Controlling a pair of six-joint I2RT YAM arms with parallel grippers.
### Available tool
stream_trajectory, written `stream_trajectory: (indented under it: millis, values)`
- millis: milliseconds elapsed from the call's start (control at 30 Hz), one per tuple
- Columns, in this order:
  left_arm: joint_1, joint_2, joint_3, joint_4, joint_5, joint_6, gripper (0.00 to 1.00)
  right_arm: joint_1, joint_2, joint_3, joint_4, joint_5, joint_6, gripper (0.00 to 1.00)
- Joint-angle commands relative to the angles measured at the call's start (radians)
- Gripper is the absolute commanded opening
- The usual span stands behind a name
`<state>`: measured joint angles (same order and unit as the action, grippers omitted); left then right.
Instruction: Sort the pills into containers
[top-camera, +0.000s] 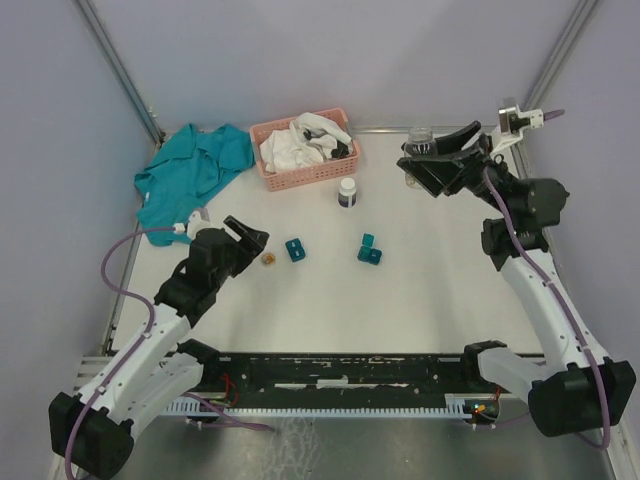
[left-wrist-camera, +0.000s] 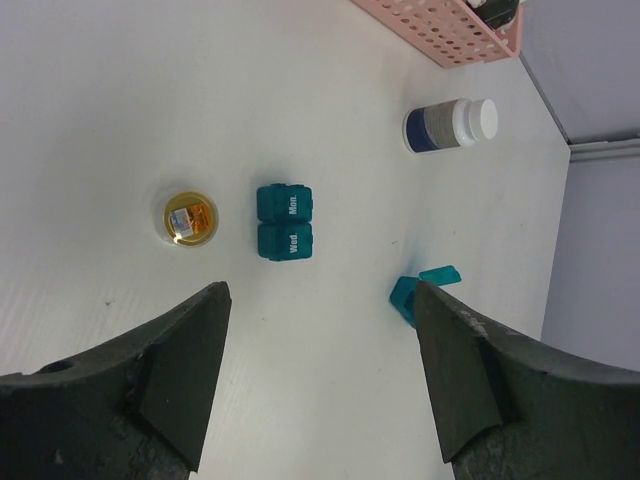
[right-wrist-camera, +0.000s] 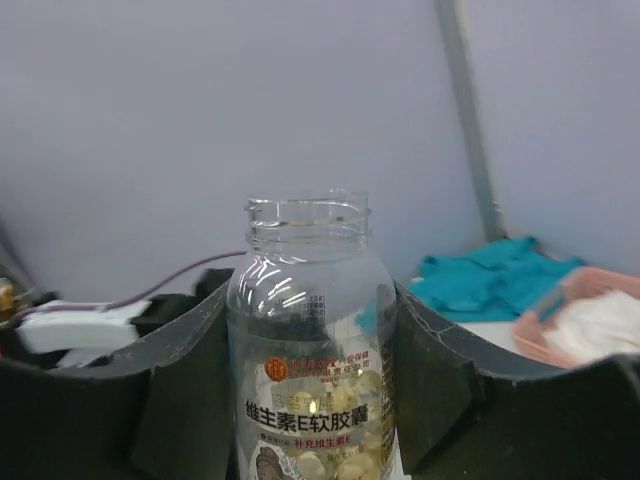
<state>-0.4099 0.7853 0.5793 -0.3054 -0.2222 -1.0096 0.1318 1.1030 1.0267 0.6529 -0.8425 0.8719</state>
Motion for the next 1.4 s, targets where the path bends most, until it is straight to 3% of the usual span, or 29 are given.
stream_trajectory:
  millis: [0, 33, 67, 100, 167, 233, 267, 333, 433, 567, 600, 700, 800, 900, 1033, 1133, 1367]
  values:
    - [0.002, -0.016, 0.011, 0.001, 0.055, 0.025, 0.81, 0.026, -0.174, -0.020, 0.436, -0.014, 0.297, 0.01]
    - [0.002, -0.014, 0.011, 0.012, 0.066, 0.027, 0.81, 0.000, -0.176, 0.007, 0.302, 0.005, 0.241, 0.01]
    - [0.003, -0.008, 0.009, 0.027, 0.079, 0.027, 0.81, -0.038, -0.168, 0.026, 0.041, 0.057, 0.195, 0.01]
    - [0.003, -0.001, 0.006, 0.045, 0.095, 0.025, 0.81, -0.072, -0.151, 0.023, -0.001, 0.112, 0.197, 0.01]
    - [0.003, 0.019, 0.015, 0.076, 0.131, 0.025, 0.81, -0.108, -0.110, -0.027, 0.284, 0.112, 0.381, 0.01]
    - [0.002, 0.030, 0.022, 0.093, 0.161, 0.047, 0.81, -0.097, -0.071, -0.030, 0.756, 0.042, 0.633, 0.02]
    - [0.003, 0.030, 0.018, 0.117, 0.175, 0.065, 0.81, -0.084, -0.104, -0.016, 0.777, 0.004, 0.638, 0.02]
    - [0.002, 0.023, -0.011, 0.200, 0.219, 0.102, 0.81, -0.082, -0.181, -0.052, 0.683, 0.005, 0.479, 0.01]
    - [0.002, 0.005, -0.073, 0.388, 0.337, 0.150, 0.81, -0.091, -0.180, -0.028, 0.154, -0.005, 0.147, 0.01]
    - [0.003, -0.015, -0.109, 0.526, 0.484, 0.227, 0.81, -0.070, -0.174, -0.132, 0.238, -0.145, 0.011, 0.03]
    - [0.002, -0.021, -0.109, 0.524, 0.500, 0.245, 0.81, -0.060, -0.181, -0.154, 0.187, -0.183, -0.073, 0.03]
    - [0.003, -0.042, -0.083, 0.444, 0.536, 0.298, 0.81, -0.033, -0.192, -0.182, -0.171, -0.251, -0.505, 0.02]
    - [0.002, -0.069, 0.001, 0.258, 0.559, 0.387, 0.81, -0.002, -0.165, -0.189, -0.524, -0.241, -0.866, 0.01]
    - [0.003, -0.107, 0.091, 0.086, 0.553, 0.503, 0.81, 0.045, -0.114, -0.197, -0.696, -0.209, -1.133, 0.01]
    - [0.002, -0.153, 0.147, -0.035, 0.527, 0.667, 0.81, 0.129, 0.004, -0.202, -0.833, -0.102, -1.365, 0.02]
    - [0.002, -0.173, 0.124, -0.064, 0.460, 0.765, 0.81, 0.168, 0.110, -0.180, -0.899, -0.018, -1.446, 0.02]
    - [0.003, -0.181, 0.054, -0.015, 0.438, 0.791, 0.81, 0.183, 0.236, -0.148, -0.981, 0.118, -1.534, 0.02]
